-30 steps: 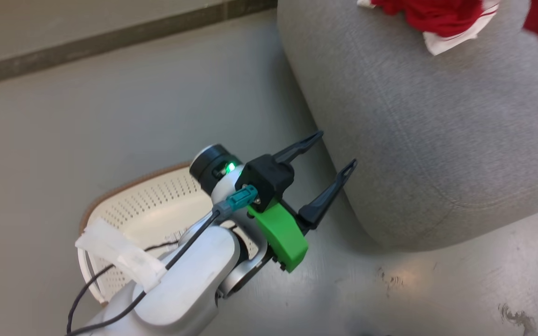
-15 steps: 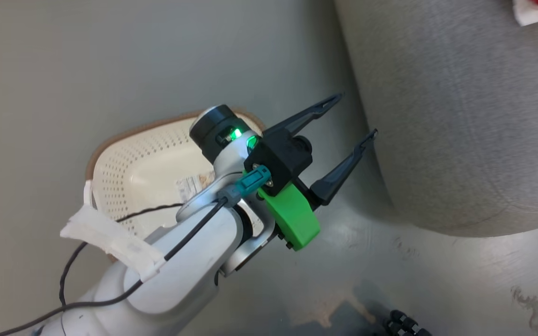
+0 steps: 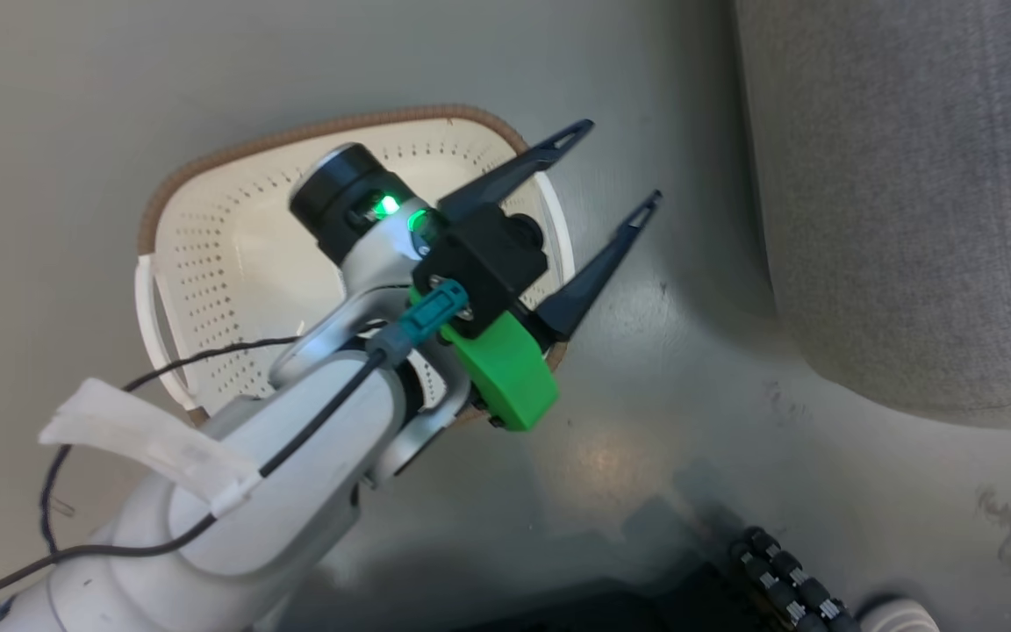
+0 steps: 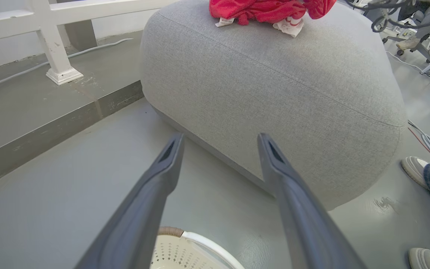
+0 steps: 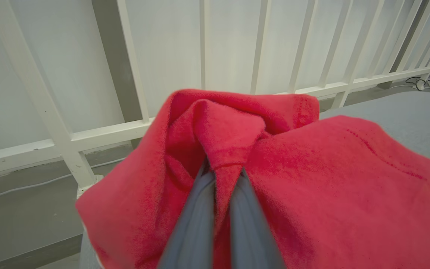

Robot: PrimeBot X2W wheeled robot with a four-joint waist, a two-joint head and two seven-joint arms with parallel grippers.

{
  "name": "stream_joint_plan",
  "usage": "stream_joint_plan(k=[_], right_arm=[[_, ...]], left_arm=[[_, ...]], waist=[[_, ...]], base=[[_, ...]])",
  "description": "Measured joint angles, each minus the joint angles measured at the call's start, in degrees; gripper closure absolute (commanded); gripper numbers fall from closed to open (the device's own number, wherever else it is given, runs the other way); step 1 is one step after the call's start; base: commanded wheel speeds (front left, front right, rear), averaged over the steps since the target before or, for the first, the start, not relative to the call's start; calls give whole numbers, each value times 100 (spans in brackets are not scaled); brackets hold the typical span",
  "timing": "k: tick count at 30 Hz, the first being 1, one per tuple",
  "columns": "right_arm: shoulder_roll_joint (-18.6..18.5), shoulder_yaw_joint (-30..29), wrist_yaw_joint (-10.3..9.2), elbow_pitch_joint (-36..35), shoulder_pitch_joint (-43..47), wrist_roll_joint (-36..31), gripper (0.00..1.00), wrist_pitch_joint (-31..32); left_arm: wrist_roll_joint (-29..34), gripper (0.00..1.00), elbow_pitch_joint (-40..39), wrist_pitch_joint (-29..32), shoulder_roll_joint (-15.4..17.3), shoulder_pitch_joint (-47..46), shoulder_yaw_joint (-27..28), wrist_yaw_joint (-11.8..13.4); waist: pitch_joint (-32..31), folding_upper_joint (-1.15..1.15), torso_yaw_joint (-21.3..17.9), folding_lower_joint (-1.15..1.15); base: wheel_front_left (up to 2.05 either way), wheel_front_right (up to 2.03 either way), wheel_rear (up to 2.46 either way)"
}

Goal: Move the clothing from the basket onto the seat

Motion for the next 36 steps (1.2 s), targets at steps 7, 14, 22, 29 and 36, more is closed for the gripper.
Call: stream_joint_plan(k=[7,14,22,29,36], right_arm=[[181,131,5,225,8,-65,100,-197],[118,110,59,327,-7,-116,33,-298],[134,149,167,485,-14,-168,0,-310],[212,339,367,543,9,-344,0,-311],[219,420,513,333,275,-553,0,-311]], left_arm=[[21,0,-12,-3,120,-46,51,-1],[19,0,-10,-31,236,-48,97,-2],[-35,0,24,-108,245,-44,104,-9],[-91,0,73,-212,283,13,200,-9],[-164,0,214,-434,302,177,325,-9]], waist=[[267,0,-171,0],[254,0,-409,-1],[64,0,-569,-1],[-160,0,-697,-1],[-465,0,-813,-1]], base=[[0,0,0],[0,0,0],[0,0,0],[0,0,0],[0,0,0]])
